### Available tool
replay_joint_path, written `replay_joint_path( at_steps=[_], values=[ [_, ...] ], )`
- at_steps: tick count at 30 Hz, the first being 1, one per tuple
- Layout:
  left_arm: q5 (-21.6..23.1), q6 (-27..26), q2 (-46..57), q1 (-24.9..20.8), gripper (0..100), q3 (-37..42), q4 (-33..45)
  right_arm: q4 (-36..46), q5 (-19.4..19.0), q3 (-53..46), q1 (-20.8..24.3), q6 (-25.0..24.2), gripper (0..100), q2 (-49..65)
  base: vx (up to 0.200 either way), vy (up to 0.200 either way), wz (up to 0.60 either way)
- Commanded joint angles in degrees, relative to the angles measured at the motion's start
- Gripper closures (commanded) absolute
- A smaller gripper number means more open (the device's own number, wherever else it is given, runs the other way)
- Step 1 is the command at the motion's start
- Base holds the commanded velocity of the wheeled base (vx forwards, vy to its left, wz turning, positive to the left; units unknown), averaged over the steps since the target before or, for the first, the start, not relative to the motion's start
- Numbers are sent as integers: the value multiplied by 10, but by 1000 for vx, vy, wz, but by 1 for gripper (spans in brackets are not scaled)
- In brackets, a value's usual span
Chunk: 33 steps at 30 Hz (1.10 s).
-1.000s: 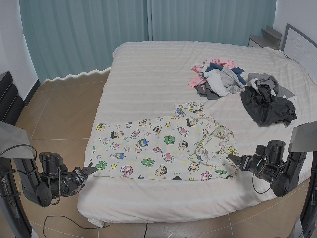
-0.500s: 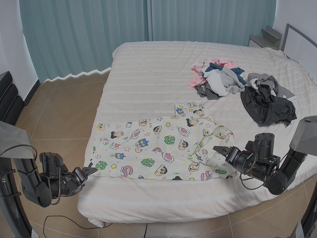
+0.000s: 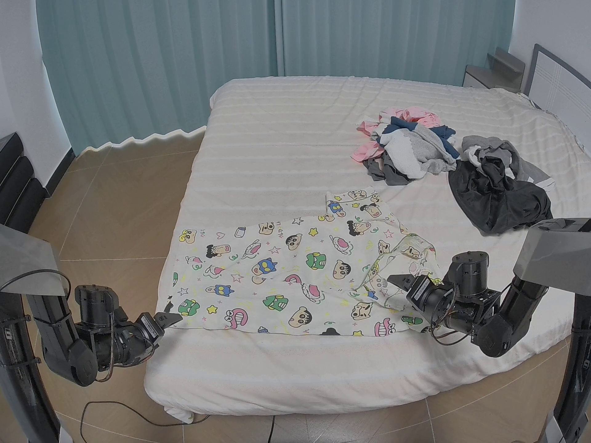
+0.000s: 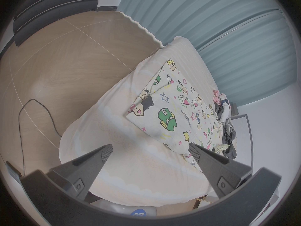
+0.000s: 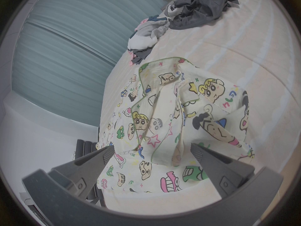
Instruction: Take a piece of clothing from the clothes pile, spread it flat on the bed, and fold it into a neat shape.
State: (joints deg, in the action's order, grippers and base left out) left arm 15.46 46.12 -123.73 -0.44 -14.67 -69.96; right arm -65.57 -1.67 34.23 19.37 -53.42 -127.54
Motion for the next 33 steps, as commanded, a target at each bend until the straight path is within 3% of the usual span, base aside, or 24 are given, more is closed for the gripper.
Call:
replay_joint_path(
  at_steps=[1,17,18,33],
  values=[
    [0,0,-1,0,0,-1,0,-3,-1,4,1,-2,0,-22,0,0,0],
    [0,0,-1,0,0,-1,0,1,1,32,5,-29,0,-50,0,0,0],
    [-1,0,-1,0,0,-1,-1,1,1,33,6,-30,100,-54,0,0,0],
    [-1,0,-1,0,0,-1,-1,4,2,23,8,-29,100,-11,0,0,0]
  ],
)
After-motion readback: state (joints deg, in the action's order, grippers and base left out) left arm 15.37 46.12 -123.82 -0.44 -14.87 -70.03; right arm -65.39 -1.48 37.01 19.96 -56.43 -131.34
